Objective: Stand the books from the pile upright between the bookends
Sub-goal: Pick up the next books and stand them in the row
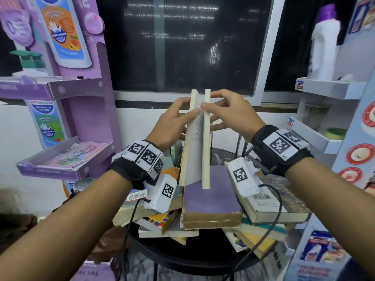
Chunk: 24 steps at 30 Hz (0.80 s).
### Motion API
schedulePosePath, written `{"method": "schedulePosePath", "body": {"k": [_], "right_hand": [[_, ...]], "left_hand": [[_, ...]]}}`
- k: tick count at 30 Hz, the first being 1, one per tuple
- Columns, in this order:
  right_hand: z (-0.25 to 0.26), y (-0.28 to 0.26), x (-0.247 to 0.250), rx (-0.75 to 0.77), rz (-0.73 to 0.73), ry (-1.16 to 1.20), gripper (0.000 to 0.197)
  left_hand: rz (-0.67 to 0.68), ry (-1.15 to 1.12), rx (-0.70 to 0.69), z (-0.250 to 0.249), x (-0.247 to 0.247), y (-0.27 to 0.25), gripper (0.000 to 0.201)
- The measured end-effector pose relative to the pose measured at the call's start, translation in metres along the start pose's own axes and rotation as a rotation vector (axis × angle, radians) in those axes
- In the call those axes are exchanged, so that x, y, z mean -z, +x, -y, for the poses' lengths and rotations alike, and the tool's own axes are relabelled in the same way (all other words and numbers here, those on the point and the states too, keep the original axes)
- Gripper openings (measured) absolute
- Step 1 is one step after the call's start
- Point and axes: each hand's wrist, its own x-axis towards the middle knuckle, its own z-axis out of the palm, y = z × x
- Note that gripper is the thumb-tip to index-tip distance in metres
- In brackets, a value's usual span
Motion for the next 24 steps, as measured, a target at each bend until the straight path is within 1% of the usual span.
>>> {"method": "schedulePosePath", "body": {"k": [3,7,10,12,15,18,21,24], "right_hand": [[-0.001,0.002,-0.002,-0.007,0.019,0.048,0.035],[-0.002,0.003,-0.004,0.006,0.04,0.029,0.037],[-0.004,0.005,-0.006,0.013,0.044,0.016,0.039],[-0.005,0.006,-0.007,0.01,0.04,0.02,0.039],[-0.007,0.008,-0.01,-0.01,0.023,0.024,0.033],[-0.01,0.008,-0.012,-0.01,-0.003,-0.003,0.03],[-0.015,0.01,-0.012,0.013,-0.038,-0.089,0.037],[-0.021,0.012,-0.009,0.04,-0.067,-0.229,0.055]], "left_hand": [[0.001,-0.005,-0.007,0.0,0.0,0.0,0.036],[0.006,0.055,-0.033,0.003,0.002,0.003,0.046],[0.003,0.069,-0.032,0.007,0.005,0.004,0.049],[-0.006,0.057,-0.026,0.01,0.006,0.005,0.045],[-0.032,0.041,-0.017,0.013,0.006,0.006,0.036],[-0.086,0.013,0.004,0.018,0.008,0.006,0.033],[-0.136,-0.02,0.003,0.025,0.011,0.003,0.034],[-0.164,-0.1,-0.013,0.029,0.013,0.0,0.031]]}}
